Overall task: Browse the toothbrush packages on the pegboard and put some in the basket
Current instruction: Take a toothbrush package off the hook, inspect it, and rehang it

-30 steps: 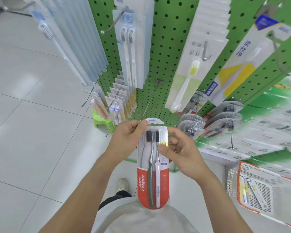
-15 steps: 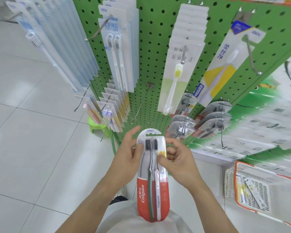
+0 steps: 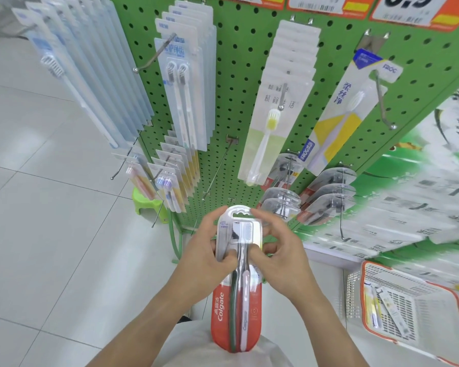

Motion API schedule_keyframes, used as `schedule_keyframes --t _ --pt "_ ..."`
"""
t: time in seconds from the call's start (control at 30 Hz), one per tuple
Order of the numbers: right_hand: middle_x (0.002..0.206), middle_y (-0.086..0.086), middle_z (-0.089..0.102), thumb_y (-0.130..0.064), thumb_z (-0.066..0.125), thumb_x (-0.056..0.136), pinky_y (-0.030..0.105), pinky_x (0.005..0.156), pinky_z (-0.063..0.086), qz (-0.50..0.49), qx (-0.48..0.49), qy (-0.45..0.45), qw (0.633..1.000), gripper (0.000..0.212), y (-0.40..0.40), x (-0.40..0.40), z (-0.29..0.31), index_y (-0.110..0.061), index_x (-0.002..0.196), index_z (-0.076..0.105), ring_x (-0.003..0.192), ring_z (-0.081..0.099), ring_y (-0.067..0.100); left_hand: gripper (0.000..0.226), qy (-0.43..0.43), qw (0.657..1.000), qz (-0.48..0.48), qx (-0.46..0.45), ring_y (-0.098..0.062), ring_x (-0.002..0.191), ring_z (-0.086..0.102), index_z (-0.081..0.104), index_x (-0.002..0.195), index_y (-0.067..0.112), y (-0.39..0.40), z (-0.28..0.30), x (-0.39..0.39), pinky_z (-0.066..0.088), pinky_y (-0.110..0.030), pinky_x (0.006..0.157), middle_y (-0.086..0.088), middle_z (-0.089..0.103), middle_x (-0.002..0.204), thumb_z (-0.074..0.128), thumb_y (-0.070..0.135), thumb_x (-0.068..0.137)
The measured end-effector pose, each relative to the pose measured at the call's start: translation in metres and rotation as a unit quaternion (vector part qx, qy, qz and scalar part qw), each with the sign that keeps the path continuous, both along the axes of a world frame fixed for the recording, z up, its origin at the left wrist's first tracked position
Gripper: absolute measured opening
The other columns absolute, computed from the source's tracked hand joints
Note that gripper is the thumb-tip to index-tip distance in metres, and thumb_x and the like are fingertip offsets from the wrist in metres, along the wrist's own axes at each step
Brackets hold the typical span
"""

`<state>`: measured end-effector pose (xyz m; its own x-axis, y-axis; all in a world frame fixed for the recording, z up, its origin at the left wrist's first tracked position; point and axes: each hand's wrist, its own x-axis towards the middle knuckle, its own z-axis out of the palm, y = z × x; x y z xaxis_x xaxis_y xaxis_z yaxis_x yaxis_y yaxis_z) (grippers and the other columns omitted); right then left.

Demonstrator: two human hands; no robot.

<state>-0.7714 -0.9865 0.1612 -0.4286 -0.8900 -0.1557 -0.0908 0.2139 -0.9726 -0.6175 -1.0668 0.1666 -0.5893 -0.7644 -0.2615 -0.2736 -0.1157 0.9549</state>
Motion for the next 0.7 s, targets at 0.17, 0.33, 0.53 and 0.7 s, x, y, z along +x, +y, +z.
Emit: schedule_keyframes --t 0.17,0.33,0.53,0.7 --pt "0.104 -0.001 0.067 -0.001 0.066 0.090 0.046 0.058 0.054 0.009 -0.022 -0.037 0.999 0.064 0.003 0.000 -0.007 -0.046 0.134 0.056 0.074 0.068 0.039 0.079 0.003 1.000 -0.012 -0.016 -0.024 0.088 0.072 0.034 0.137 0.057 0.001 0.005 -0.003 0.057 -0.055 0.083 0.017 0.071 0.109 0.065 0.002 0.090" --pt "0.106 0.010 0.076 -0.009 0.077 0.085 0.028 0.064 0.055 -0.019 -0.041 -0.124 0.991 0.074 0.011 0.002 -0.009 -0.032 0.147 0.044 0.077 0.073 0.021 0.077 0.037 0.999 -0.030 -0.007 -0.020 0.097 0.072 0.031 0.140 0.059 0.000 0.005 -0.001 0.055 -0.048 0.095 0.009 0.076 0.106 0.070 0.012 0.094" --pt "0.104 0.022 0.076 -0.006 0.073 0.085 0.042 0.075 0.060 -0.021 -0.016 -0.219 0.975 0.035 0.011 0.000 -0.015 -0.004 0.120 0.066 0.087 0.075 0.037 0.076 0.061 0.998 -0.015 0.005 -0.036 0.100 0.070 0.038 0.137 0.063 -0.001 0.001 -0.002 0.051 -0.061 0.095 0.000 0.076 0.110 0.067 0.011 0.091" --pt "0.113 0.020 0.073 -0.009 0.073 0.091 0.044 0.076 0.060 0.012 -0.003 -0.226 0.974 0.038 0.013 -0.004 -0.016 -0.006 0.127 0.062 0.094 0.072 0.033 0.078 0.031 0.999 -0.016 -0.005 -0.036 0.095 0.070 0.033 0.143 0.059 -0.002 -0.001 -0.002 0.052 -0.061 0.090 0.001 0.076 0.107 0.067 0.008 0.095"
